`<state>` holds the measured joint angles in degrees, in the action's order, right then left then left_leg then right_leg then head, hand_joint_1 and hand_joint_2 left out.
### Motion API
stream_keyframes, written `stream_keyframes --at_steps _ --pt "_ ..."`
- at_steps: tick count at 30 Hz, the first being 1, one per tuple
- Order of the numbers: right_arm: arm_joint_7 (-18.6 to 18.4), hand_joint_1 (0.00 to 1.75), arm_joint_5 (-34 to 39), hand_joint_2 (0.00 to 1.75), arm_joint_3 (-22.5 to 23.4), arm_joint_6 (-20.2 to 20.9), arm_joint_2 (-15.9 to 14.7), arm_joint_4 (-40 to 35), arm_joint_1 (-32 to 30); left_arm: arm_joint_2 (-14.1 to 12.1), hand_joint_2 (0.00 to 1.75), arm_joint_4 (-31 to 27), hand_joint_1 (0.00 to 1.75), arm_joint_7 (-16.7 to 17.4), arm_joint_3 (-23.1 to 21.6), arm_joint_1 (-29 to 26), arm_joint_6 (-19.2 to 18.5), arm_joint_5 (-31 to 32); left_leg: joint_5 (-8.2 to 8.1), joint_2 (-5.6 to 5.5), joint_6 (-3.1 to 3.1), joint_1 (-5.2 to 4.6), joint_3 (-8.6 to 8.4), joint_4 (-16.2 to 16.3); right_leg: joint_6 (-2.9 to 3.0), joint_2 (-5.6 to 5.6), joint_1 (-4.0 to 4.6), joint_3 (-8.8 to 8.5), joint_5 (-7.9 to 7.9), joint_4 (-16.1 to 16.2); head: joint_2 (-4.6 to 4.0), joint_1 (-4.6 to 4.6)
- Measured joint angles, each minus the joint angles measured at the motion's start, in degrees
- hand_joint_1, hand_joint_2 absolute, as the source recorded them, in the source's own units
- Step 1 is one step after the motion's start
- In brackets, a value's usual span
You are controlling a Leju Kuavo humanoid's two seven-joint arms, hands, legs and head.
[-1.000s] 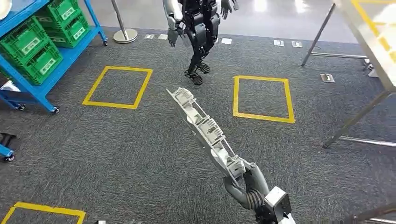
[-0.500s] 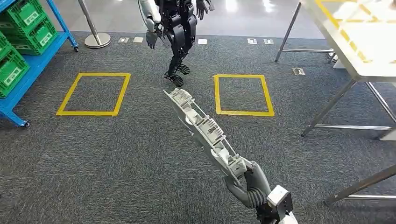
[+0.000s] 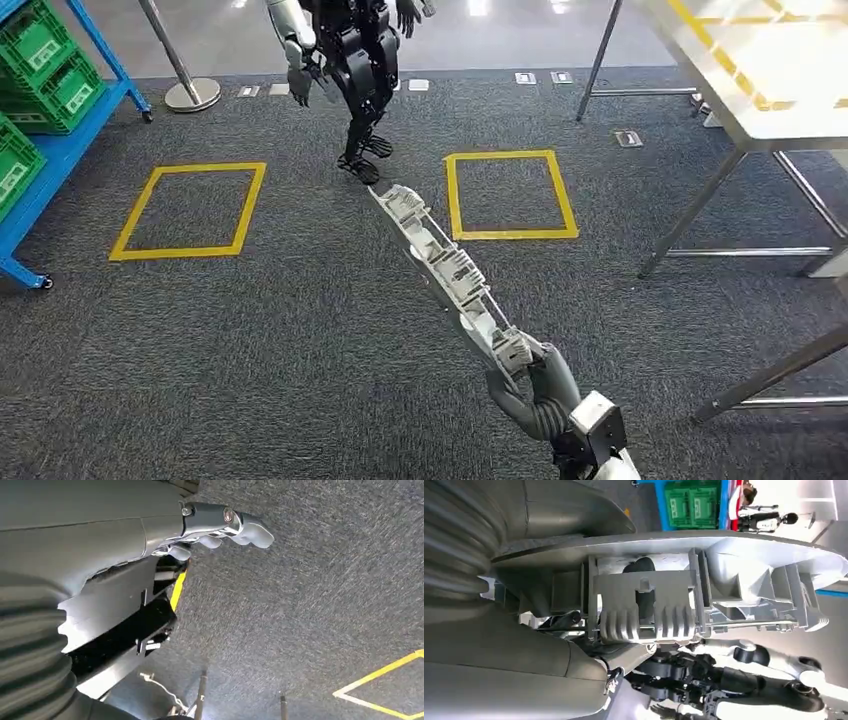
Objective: Take the parts from the cabinet and place them on the table.
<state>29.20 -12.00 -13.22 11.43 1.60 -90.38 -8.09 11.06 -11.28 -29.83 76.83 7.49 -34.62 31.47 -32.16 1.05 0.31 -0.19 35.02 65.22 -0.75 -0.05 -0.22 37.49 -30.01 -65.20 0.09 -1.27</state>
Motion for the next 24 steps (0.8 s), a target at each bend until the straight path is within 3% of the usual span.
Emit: stream_keyframes --at_steps 5,12,20,24 --pt "-0.1 1.75 -0.8 1.75 -0.4 -0.2 0.0 0.2 0.2 -0.1 1.75 0.0 0.00 0.1 0.0 0.0 0.5 0.7 -3.39 -0.03 -0.45 0.00 3.94 7.5 0.29 -0.04 0.00 4.15 -3.46 -7.7 0.00 0.00" --pt "0.0 1.75 -0.7 1.75 -0.9 -0.4 0.0 0.2 0.1 -0.2 1.75 0.0 0.00 0.1 0.0 0.1 0.5 0.9 -6.82 -0.02 -0.67 0.01 8.66 15.7 0.35 -0.01 0.00 9.01 -6.86 -15.9 0.00 0.00" --pt "-0.3 1.75 -0.4 1.75 -1.2 0.0 0.0 1.1 1.7 -0.3 1.75 0.0 0.00 0.2 0.0 0.5 0.7 0.7 -9.54 -0.02 -0.57 0.00 12.16 21.8 0.25 -0.01 0.00 12.48 -9.39 -21.9 0.00 0.00" --pt "-0.5 1.75 -0.3 1.75 -1.2 -0.1 0.1 1.8 2.8 -0.4 1.75 0.0 0.00 0.7 0.0 0.6 1.1 1.0 -10.13 -0.02 -0.59 0.00 12.76 23.0 0.13 -0.02 -0.03 13.09 -9.93 -22.9 0.00 0.00"
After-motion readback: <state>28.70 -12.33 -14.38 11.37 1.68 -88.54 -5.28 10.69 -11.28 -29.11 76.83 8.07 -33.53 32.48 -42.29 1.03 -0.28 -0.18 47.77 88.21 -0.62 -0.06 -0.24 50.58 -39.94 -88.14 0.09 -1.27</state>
